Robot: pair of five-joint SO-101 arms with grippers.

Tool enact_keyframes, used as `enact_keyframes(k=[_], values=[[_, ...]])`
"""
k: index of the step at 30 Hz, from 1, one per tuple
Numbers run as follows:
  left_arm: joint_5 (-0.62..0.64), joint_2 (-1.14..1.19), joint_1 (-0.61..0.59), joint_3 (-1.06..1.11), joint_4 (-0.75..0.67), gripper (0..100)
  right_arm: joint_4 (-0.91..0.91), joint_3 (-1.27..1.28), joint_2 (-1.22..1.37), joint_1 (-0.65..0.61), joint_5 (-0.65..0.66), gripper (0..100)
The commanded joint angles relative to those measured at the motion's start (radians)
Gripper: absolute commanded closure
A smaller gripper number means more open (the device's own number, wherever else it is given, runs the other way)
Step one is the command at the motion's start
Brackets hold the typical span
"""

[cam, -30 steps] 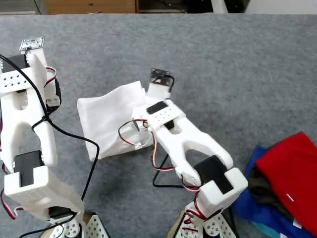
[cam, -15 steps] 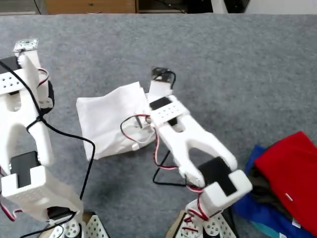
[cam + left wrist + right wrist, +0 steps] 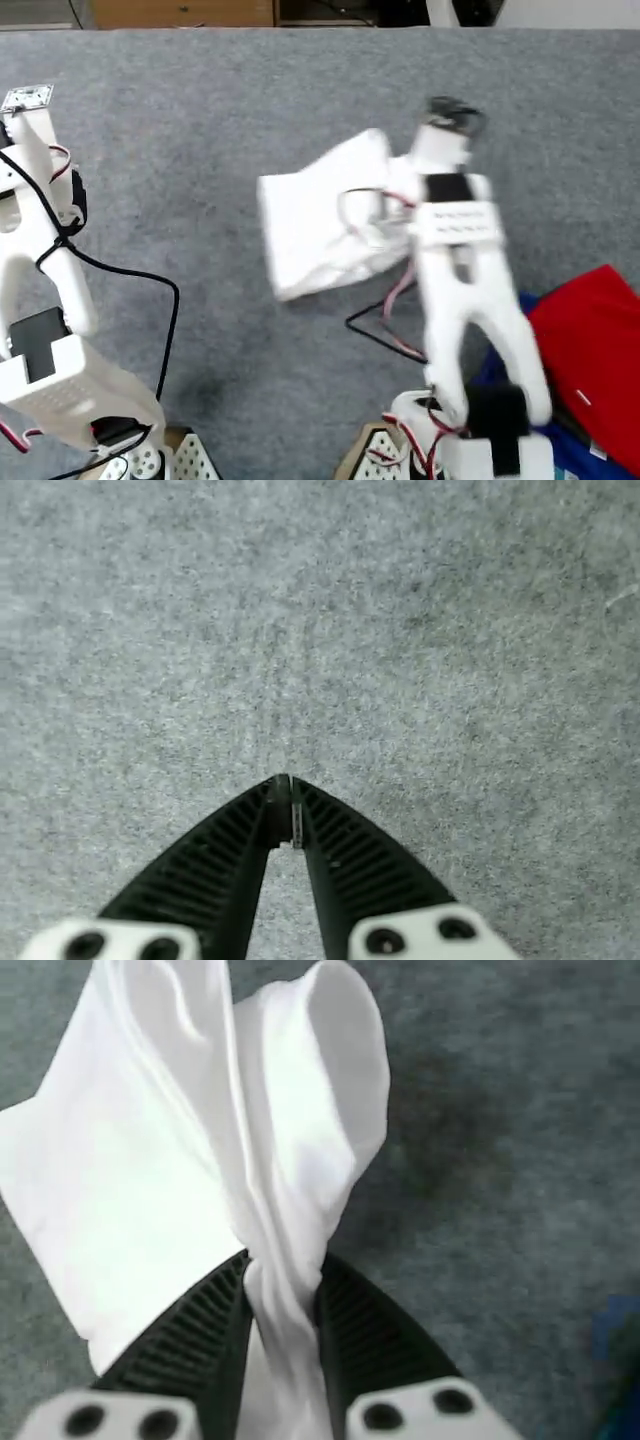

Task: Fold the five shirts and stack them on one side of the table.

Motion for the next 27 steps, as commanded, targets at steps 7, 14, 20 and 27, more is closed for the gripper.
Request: enact_keyframes(k=[7, 14, 20, 27], values=[[-0.018, -0.047, -0.002, -0.005, -0.011, 98, 0.118, -0.050, -0.288, 0.613, 0.344, 99.5], [-0.017, -0.044, 0.000, -0.005, -0.011, 98, 0.150, -0.051, -0.401, 0.977, 0.548, 99.5], [-0.017, -0.041, 0.002, -0.005, -0.011, 98, 0.146, -0.051, -0.438, 1.168, 0.609, 99.5], [-0.017, -0.039, 0.002, -0.005, -0.012, 98, 0.132, -0.050, -0.438, 1.283, 0.615, 99.5]])
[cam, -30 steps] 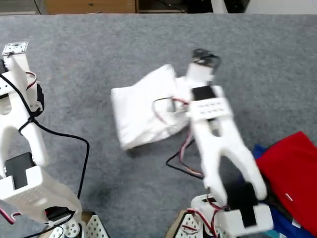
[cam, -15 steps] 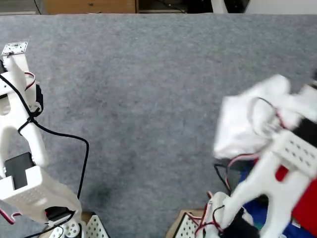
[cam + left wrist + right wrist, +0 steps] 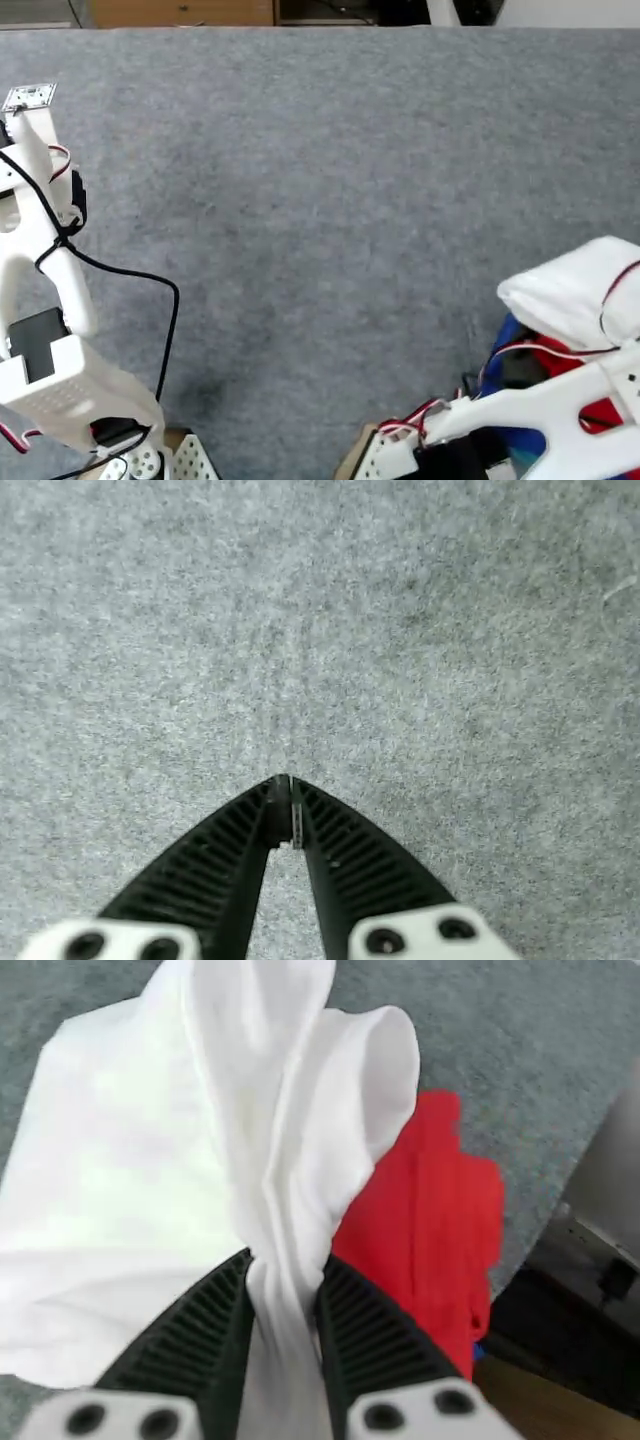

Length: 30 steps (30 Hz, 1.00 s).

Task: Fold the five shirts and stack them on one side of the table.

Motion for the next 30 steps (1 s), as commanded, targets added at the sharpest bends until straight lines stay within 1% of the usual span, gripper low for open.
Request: enact_keyframes(k=[1, 11, 14, 18, 25, 27, 30], values=[[-0.003, -0.039, 0.002, -0.005, -0.012, 98, -0.025, -0.051, -0.038, 0.065, 0.008, 99.5], [-0.003, -0.039, 0.002, -0.005, -0.012, 98, -0.069, -0.051, -0.038, 0.189, 0.011, 99.3], [-0.003, -0.039, 0.002, -0.005, -0.012, 98, -0.069, -0.050, -0.038, 0.219, 0.041, 99.3], [-0.003, -0.039, 0.002, -0.005, -0.012, 98, -0.068, -0.051, -0.038, 0.266, 0.048, 99.3], [-0.003, -0.039, 0.025, -0.005, -0.012, 98, -0.063, -0.008, -0.038, 0.308, 0.141, 99.3], [0.000, -0.039, 0.048, -0.005, -0.012, 98, -0.063, 0.033, -0.038, 0.308, 0.180, 96.7], [0.003, -0.039, 0.077, -0.005, -0.012, 98, -0.063, 0.079, -0.042, 0.309, 0.203, 85.4]])
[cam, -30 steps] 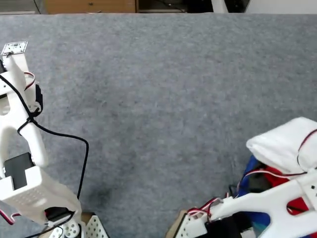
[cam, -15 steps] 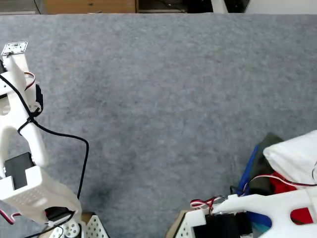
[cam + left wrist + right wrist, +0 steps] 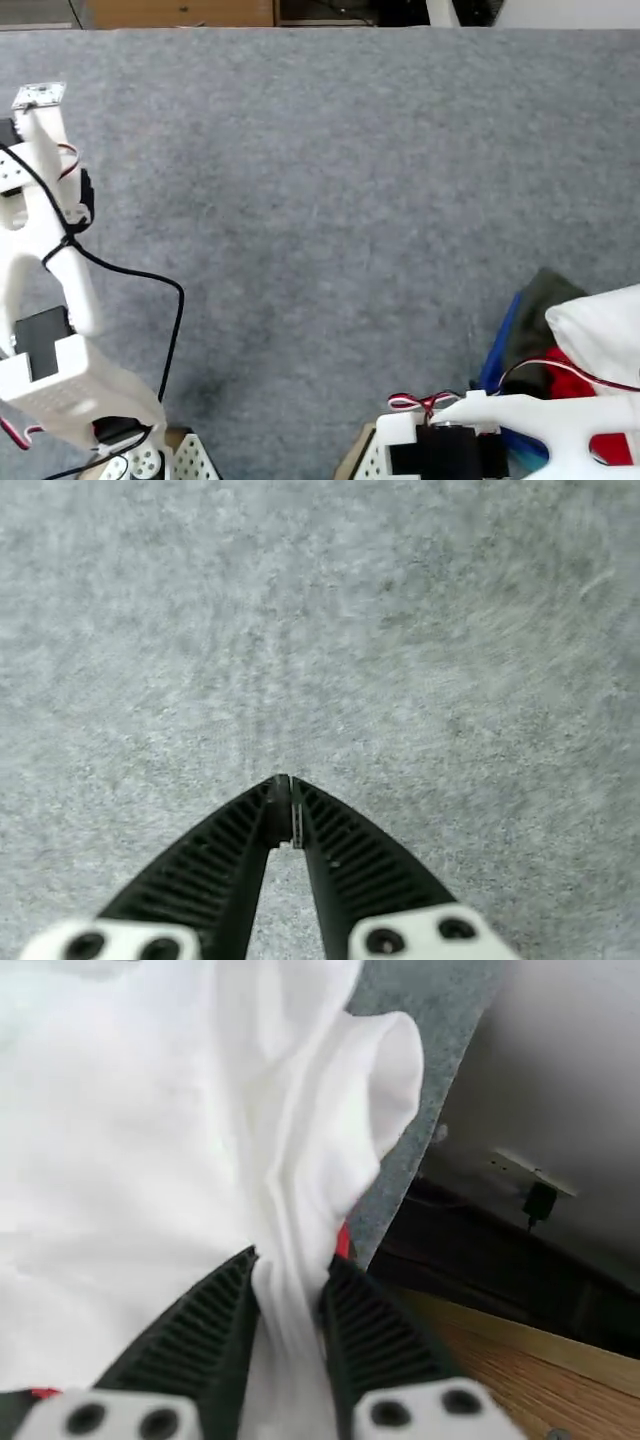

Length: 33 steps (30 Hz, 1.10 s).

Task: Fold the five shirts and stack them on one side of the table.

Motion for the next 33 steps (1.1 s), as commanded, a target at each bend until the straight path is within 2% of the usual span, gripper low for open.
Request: enact_keyframes(k=[1, 4, 10, 12, 16, 20, 25, 30, 33], values=[[0.003, -0.039, 0.035, -0.005, -0.012, 98, -0.017, 0.027, -0.042, 0.018, 0.026, 81.4], [0.005, -0.041, 0.052, -0.003, -0.011, 98, -0.015, 0.036, -0.042, 0.012, 0.023, 74.0], [0.037, -0.048, 0.054, -0.005, -0.011, 98, 0.060, 0.030, -0.042, -0.019, 0.018, 75.8], [0.038, -0.048, 0.054, -0.003, -0.009, 98, 0.092, 0.028, -0.044, -0.042, 0.015, 80.2], [0.038, -0.094, 0.051, -0.002, -0.009, 98, 0.161, -0.058, -0.044, -0.136, -0.034, 99.6], [0.038, -0.282, 0.077, 0.094, -0.038, 98, 0.218, -0.229, -0.044, -0.229, -0.160, 99.5], [0.038, -0.616, 0.120, 0.411, -0.124, 98, 0.307, -0.455, -0.044, -0.437, -0.198, 99.3], [0.038, -0.970, 0.127, 0.833, -0.238, 98, 0.397, -0.634, -0.044, -0.751, -0.232, 99.3], [0.032, -1.158, 0.124, 1.065, -0.311, 98, 0.397, -0.638, -0.042, -0.961, -0.232, 99.3]])
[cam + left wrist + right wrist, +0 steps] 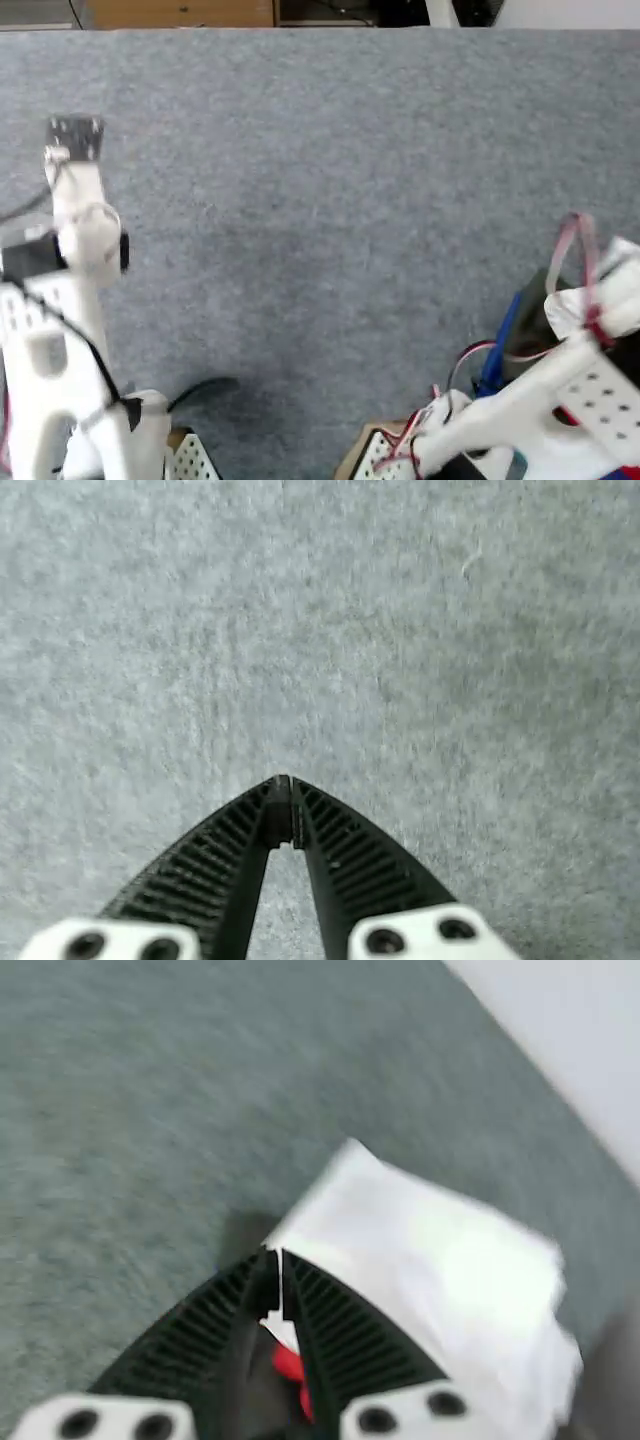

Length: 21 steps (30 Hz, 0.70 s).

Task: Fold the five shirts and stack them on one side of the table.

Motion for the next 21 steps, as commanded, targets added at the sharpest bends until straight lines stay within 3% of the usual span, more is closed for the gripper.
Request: enact_keyframes(k=[1, 3, 7, 14, 21], values=[[0.000, -0.255, 0.006, 0.278, -0.089, 98, 0.006, -0.031, -0.012, -0.272, -0.009, 99.3], [0.005, -0.380, 0.006, 0.381, -0.095, 98, 0.002, 0.031, -0.012, -0.414, -0.025, 99.3], [0.003, -0.627, 0.005, 0.509, -0.087, 98, -0.051, 0.202, -0.013, -0.611, -0.187, 99.4], [0.002, -0.989, 0.009, 0.713, -0.089, 98, -0.353, 0.616, -0.148, -0.702, -0.133, 99.4], [0.005, -0.984, 0.014, 0.776, -0.095, 98, -0.600, 1.086, -0.424, -0.742, -0.084, 99.3]])
